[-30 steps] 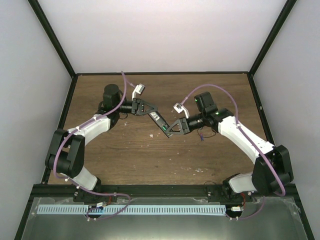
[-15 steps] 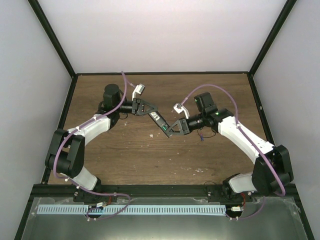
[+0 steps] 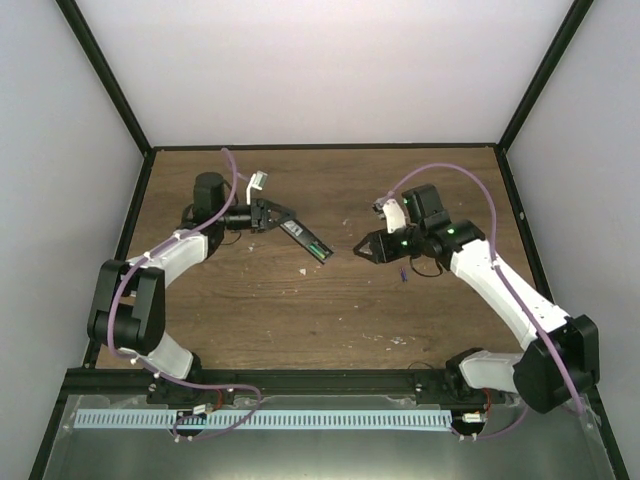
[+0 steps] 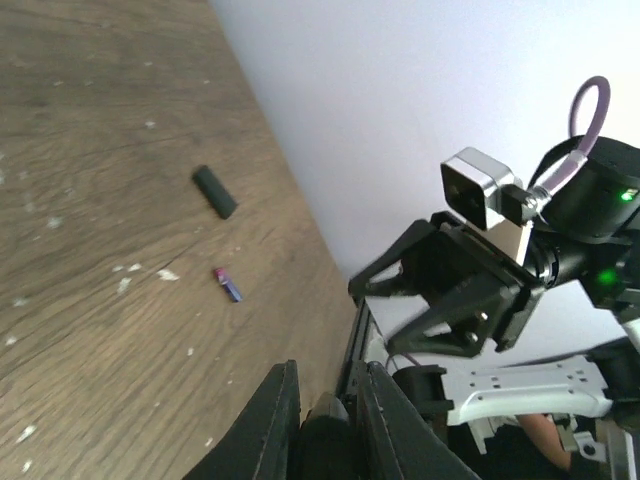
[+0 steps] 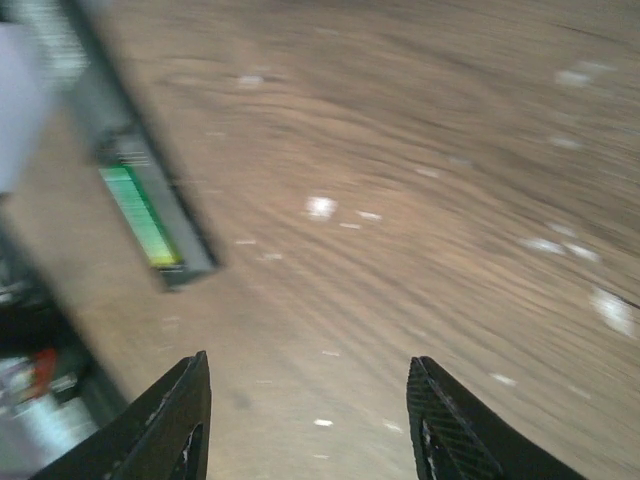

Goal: Load the batteries into the remote control

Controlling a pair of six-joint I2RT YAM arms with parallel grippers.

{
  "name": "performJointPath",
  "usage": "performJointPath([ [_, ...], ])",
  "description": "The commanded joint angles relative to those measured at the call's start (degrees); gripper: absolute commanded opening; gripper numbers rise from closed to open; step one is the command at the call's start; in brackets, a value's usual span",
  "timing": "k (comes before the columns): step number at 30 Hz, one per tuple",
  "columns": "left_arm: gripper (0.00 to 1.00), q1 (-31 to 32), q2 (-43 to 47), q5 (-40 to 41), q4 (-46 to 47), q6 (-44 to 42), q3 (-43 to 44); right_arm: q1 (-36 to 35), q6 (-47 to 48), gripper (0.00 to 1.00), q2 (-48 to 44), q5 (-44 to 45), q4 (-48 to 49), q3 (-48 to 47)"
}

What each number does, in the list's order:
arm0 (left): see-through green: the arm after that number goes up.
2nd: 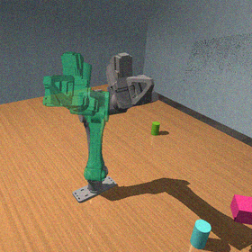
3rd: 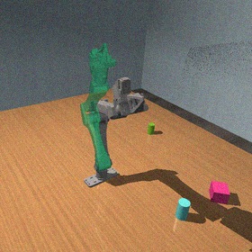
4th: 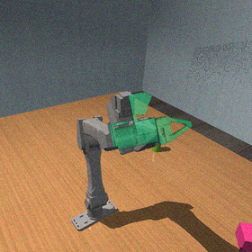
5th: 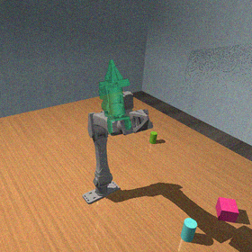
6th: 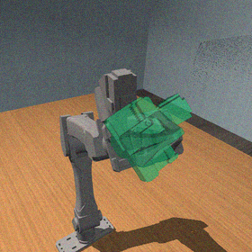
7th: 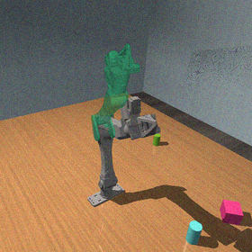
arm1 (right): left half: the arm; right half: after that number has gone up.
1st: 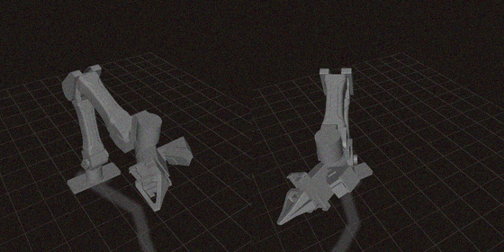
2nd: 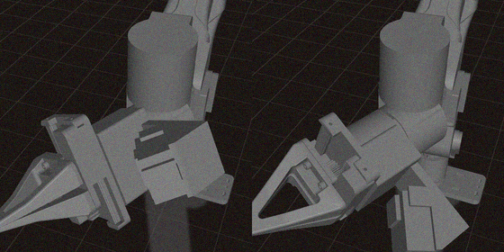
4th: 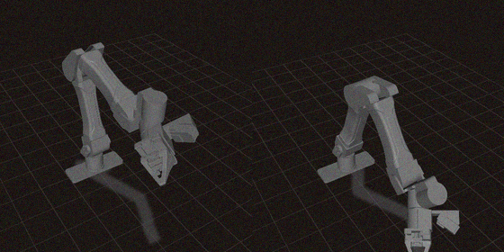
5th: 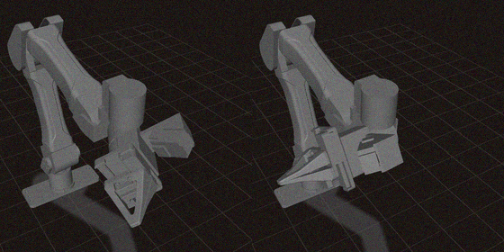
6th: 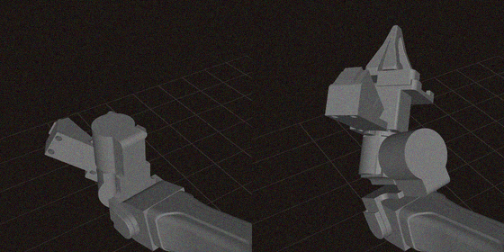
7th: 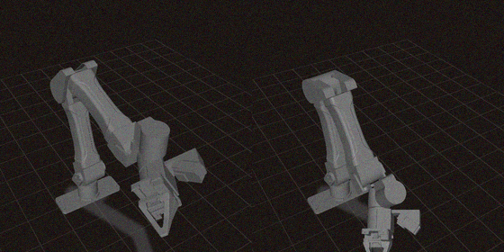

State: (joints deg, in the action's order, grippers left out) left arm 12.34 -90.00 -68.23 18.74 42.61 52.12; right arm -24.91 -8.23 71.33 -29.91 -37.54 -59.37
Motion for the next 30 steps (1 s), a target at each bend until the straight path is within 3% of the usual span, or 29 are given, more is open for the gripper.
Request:
performJointPath([
  [1, 0.00, -0.39, 1.21, 3.16, -6.28, -6.13, -2.07, 2.02, -0.68, 0.47, 3.10, 24.59, -9.30, -1.60],
  [16, 0.00, -0.44, 1.26, 3.28, -8.72, -8.00, -1.24, 4.75, 0.39, 0.36, 16.49, 28.58, -11.54, -2.76],
  [30, 0.00, -0.40, 2.46, 3.19, -11.45, -10.11, -1.12, 5.43, 1.78, 0.37, 24.50, 30.72, -14.64, -5.93],
])
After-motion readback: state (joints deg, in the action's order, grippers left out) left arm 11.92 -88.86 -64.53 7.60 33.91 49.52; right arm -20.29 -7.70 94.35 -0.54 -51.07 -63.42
